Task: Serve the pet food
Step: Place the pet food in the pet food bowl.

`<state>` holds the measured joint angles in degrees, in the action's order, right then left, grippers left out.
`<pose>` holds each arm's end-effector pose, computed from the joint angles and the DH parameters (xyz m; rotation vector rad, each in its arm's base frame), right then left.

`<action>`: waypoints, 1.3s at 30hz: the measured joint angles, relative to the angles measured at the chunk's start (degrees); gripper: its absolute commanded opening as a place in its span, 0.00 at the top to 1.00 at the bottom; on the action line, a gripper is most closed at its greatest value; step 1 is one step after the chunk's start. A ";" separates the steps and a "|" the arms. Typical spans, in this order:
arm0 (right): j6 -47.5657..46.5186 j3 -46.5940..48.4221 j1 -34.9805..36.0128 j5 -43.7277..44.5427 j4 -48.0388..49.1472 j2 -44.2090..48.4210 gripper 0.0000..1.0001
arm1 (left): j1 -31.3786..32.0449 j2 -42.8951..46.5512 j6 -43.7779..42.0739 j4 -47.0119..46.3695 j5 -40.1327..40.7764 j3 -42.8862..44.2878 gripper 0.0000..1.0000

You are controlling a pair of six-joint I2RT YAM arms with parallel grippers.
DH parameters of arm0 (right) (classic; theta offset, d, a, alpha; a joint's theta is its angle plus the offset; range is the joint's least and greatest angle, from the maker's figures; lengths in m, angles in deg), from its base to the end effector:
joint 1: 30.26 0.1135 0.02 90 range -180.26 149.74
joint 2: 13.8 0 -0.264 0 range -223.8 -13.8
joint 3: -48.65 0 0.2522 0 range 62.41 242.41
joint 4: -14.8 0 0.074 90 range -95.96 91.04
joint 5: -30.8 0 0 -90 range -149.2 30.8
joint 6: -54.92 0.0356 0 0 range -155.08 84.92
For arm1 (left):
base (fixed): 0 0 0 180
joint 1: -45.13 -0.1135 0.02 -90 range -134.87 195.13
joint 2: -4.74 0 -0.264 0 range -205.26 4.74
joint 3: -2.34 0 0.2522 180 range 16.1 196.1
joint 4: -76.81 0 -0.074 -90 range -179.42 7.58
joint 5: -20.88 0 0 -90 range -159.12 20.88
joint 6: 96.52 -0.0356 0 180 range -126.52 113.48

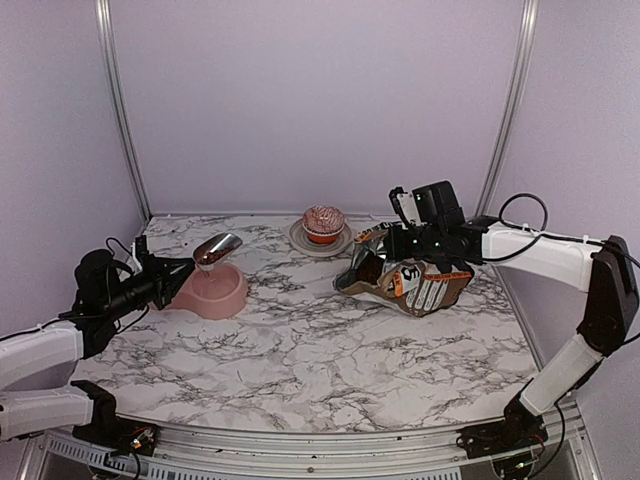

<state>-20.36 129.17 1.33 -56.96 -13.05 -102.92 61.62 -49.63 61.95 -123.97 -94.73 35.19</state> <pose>0.3018 0.1840 0.2747 -0.3062 2.2154 0.4035 0.1940 -0.0735 0.2342 -0.4155 1.7517 -1.4655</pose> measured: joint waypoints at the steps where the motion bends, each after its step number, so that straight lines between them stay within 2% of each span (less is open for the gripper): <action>1: 0.00 -0.15 0.00 -0.02 0.17 0.04 1.00 | -0.57 0.70 -0.24 0.76 0.04 -0.31 1.00; 9: -0.04 -0.31 0.00 -0.04 0.44 0.11 1.00 | -3.13 2.36 -1.42 5.42 -0.04 -2.51 1.00; 28: -0.04 -1.16 0.00 -0.26 1.60 0.17 1.00 | -4.79 0.70 -8.52 13.94 0.92 -2.67 1.00; 39: -0.04 -1.40 0.00 -0.24 1.73 0.20 1.00 | -4.81 -1.09 -19.56 29.24 6.49 5.53 1.00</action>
<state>-20.41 127.77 1.33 -57.20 -11.32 -102.72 56.81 -50.72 42.38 -94.72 -88.23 40.72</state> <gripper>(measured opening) 0.005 0.095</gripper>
